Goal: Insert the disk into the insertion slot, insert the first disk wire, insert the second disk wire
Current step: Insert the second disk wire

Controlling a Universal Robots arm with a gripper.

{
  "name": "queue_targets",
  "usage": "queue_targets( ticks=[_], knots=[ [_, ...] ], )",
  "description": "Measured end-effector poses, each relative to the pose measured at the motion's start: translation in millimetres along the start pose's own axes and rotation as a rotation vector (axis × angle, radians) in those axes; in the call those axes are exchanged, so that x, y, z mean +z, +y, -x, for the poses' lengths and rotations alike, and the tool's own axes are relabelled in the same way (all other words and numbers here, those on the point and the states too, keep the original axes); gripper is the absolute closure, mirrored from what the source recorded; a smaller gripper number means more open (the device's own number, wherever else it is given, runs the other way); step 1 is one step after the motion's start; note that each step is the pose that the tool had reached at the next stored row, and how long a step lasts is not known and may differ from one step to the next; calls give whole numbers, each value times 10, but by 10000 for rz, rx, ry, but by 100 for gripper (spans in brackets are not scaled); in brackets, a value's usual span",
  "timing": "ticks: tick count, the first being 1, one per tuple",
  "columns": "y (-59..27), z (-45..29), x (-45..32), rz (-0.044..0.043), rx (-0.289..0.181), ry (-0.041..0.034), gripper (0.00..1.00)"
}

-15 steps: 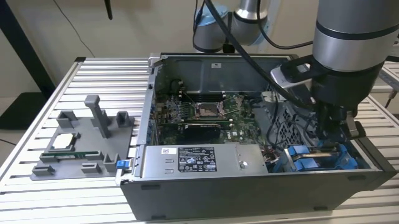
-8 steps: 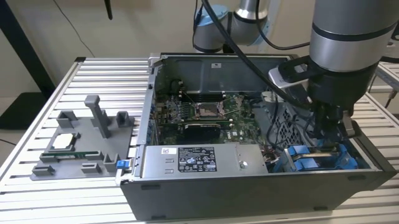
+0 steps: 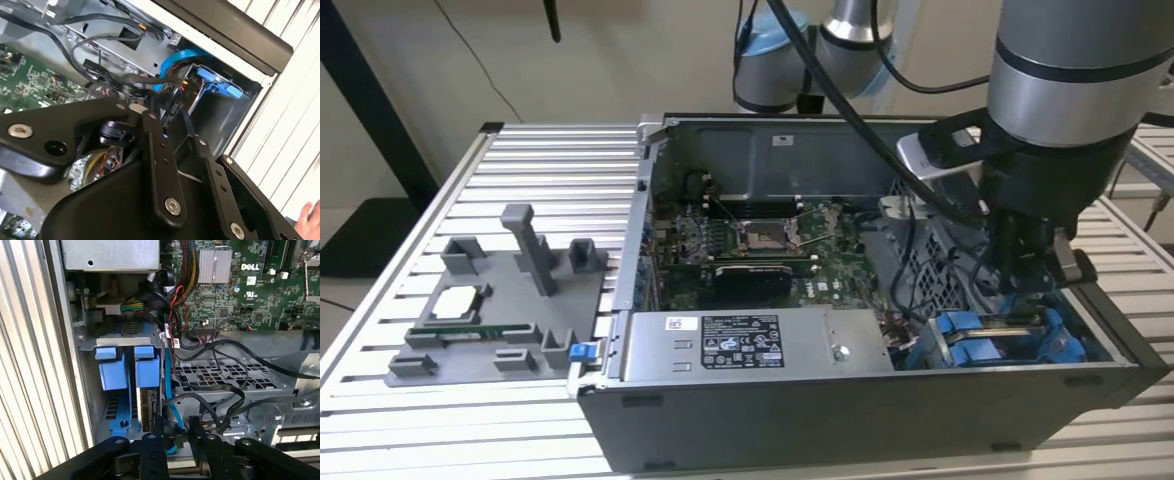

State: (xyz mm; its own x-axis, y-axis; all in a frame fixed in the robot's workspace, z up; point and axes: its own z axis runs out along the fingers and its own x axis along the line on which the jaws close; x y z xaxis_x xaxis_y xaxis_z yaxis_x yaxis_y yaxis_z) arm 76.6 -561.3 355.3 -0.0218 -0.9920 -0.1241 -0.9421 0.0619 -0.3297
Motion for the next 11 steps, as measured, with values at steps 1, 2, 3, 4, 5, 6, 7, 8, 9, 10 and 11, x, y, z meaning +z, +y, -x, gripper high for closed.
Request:
queue_targets(
  ticks=[1, 2, 3, 4, 5, 6, 7, 8, 9, 10, 11],
  knots=[
    [0, 0, 0, -18, 54, -158, 0],
    [0, 1, 0, -38, 116, -340, 0],
    [0, 2, 0, -53, 174, -512, 0],
    [-2, 1, 1, -60, 225, -662, 0],
    [-6, 1, 1, -64, 276, -811, 0],
    [-7, 2, 2, -64, 339, -982, 0],
    [-7, 1, 3, -67, 396, -1143, 0],
    [-6, 1, 2, -72, 458, -1316, 0],
    [-7, 0, 3, -77, 518, -1489, 0],
    [-8, -5, 2, -73, 577, -1657, 0],
    [-9, -14, 1, -70, 615, -1762, 0]
  ],
)
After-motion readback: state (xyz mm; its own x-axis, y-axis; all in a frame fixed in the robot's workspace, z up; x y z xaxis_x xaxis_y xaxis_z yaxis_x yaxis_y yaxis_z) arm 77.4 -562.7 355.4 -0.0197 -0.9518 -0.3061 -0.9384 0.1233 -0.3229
